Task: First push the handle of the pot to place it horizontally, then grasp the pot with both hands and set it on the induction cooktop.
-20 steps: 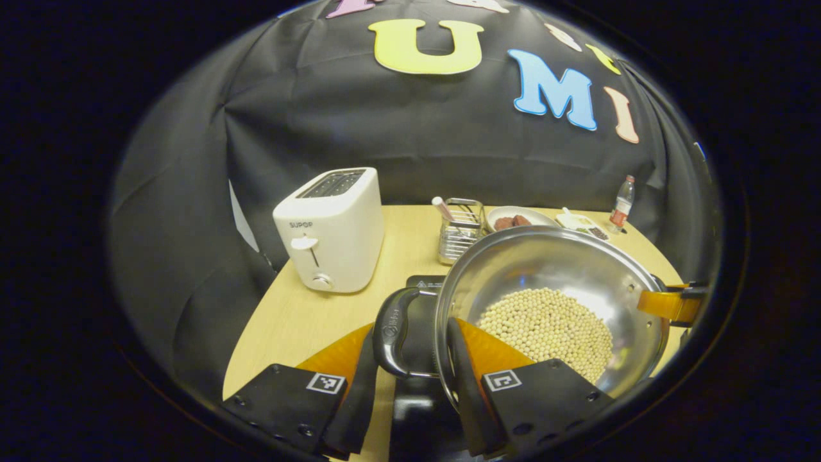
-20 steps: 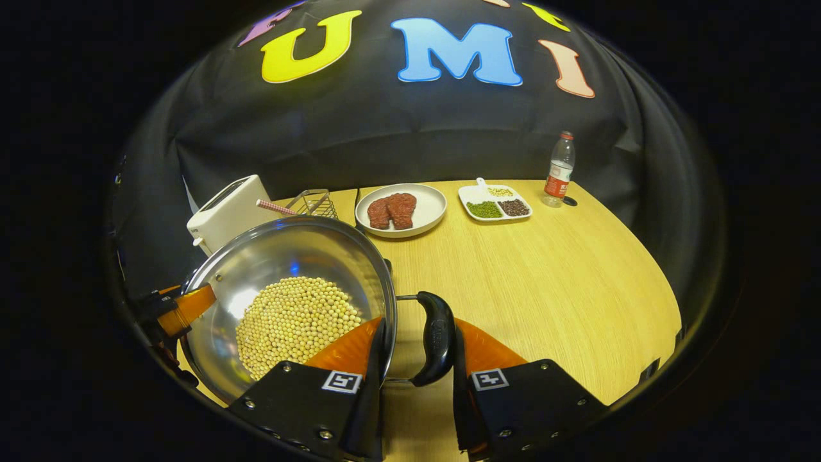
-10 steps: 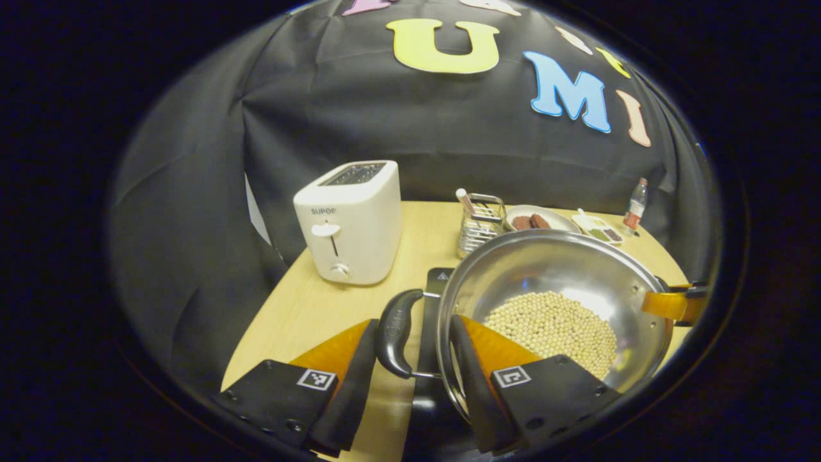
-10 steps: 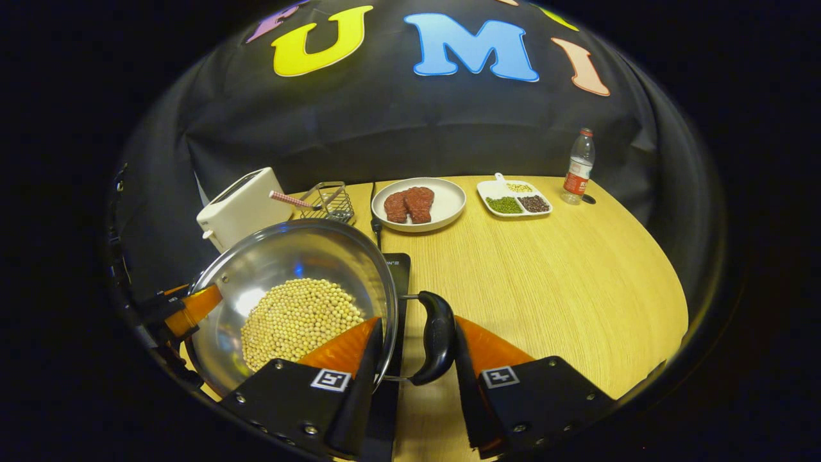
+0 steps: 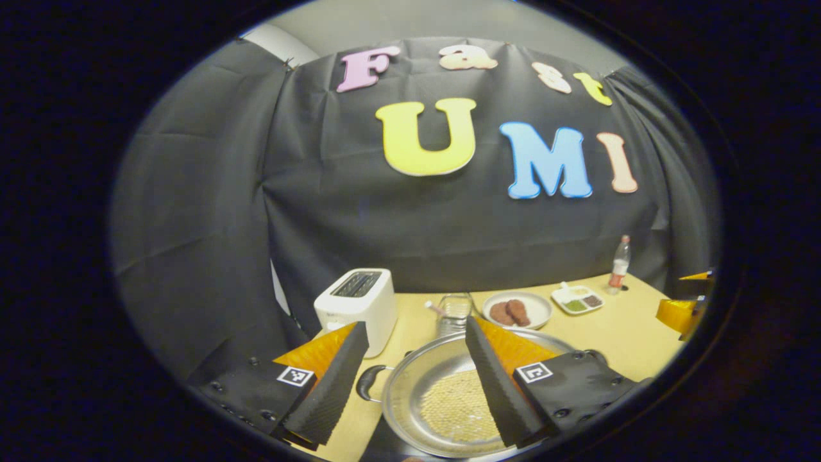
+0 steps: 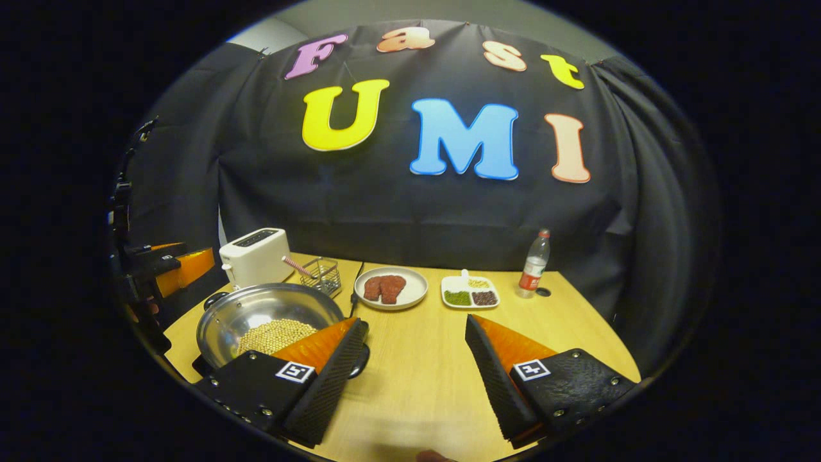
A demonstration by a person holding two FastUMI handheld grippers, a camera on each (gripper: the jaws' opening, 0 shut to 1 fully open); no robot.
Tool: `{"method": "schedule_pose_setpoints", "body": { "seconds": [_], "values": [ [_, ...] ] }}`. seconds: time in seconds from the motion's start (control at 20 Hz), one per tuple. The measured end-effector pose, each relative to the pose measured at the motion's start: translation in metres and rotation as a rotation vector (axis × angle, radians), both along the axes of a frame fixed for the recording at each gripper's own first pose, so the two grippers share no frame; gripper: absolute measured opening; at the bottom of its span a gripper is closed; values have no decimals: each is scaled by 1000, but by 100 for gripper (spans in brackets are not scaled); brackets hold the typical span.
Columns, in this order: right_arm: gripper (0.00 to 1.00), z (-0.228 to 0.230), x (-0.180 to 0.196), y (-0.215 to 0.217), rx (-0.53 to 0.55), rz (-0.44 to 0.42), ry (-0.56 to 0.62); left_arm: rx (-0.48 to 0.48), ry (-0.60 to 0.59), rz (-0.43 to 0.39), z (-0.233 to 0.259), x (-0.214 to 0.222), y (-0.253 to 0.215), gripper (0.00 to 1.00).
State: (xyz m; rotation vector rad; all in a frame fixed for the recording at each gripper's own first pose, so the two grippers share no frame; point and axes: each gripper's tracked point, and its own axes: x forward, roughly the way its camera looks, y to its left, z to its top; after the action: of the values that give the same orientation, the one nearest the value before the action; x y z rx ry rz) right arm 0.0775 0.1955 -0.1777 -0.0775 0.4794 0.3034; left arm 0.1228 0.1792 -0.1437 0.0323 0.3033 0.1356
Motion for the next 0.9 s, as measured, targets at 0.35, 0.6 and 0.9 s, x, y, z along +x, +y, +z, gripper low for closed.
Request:
{"method": "schedule_pose_setpoints", "body": {
  "seconds": [0.35, 0.6, 0.9],
  "values": [
    [97, 67, -44, -108, 15, -34, -126, -44, -132, -84, 75, -78, -135, 99],
    [97, 106, -67, -164, 53, -97, -192, -48, -188, -158, 113, -126, -201, 99],
    [96, 140, -89, -192, 81, -181, -285, -33, -230, -236, 142, -155, -215, 100]
  ]
}}
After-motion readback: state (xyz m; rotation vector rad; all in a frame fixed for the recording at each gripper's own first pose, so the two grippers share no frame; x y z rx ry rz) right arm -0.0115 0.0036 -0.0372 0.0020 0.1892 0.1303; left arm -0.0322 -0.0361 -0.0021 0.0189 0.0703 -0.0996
